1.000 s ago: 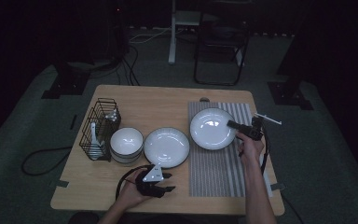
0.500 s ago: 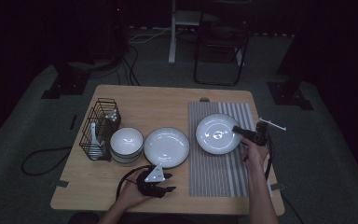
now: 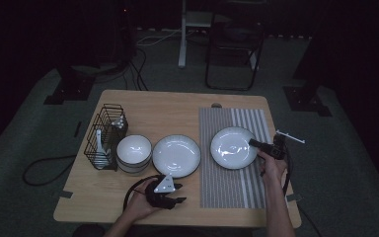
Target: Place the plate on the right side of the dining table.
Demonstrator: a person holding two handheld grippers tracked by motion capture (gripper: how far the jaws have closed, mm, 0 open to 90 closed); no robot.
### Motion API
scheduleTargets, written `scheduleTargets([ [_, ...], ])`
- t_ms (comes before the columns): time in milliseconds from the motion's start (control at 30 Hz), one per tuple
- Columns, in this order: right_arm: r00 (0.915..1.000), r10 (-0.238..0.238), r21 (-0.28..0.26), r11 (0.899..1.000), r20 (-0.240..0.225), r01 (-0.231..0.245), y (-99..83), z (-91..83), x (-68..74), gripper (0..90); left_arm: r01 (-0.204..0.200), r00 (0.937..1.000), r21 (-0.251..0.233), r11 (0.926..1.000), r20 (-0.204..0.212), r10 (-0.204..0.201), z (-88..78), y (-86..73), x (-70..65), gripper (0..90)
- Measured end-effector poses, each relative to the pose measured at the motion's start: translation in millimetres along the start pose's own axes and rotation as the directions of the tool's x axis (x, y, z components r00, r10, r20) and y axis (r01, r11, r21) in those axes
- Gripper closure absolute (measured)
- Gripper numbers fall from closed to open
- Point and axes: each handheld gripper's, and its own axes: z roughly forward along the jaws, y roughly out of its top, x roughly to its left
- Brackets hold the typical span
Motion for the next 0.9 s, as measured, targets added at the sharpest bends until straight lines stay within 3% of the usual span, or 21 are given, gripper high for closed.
scheduleTargets([
  [433, 0.9998, 0.018, 0.010, 1.000, 0.011, -0.018, -2.7, 3.7, -5.7, 81.2, -0.006, 1.0000, 0.004, 1.0000, -0.002, 0.006, 0.4, 0.2, -0.5, 50.4],
  [633, 0.9978, -0.026, 0.019, 0.999, 0.061, 0.025, -2.8, 4.9, -4.4, 82.9, -0.007, 1.0000, 0.004, 1.0000, -0.005, 0.007, 0.3, 0.3, -0.9, 50.3],
  [733, 0.9980, -0.018, 0.017, 1.000, 0.060, 0.017, -3.8, 5.4, -6.8, 83.0, -0.008, 0.9999, 0.005, 1.0000, -0.006, 0.008, 0.1, 0.3, -0.8, 50.3],
  [900, 0.9952, -0.026, 0.009, 1.000, 0.095, 0.025, -5.0, 4.4, -9.0, 83.9, -0.004, 1.0000, 0.006, 1.0000, -0.008, 0.004, 0.0, -0.1, 0.4, 50.1],
])
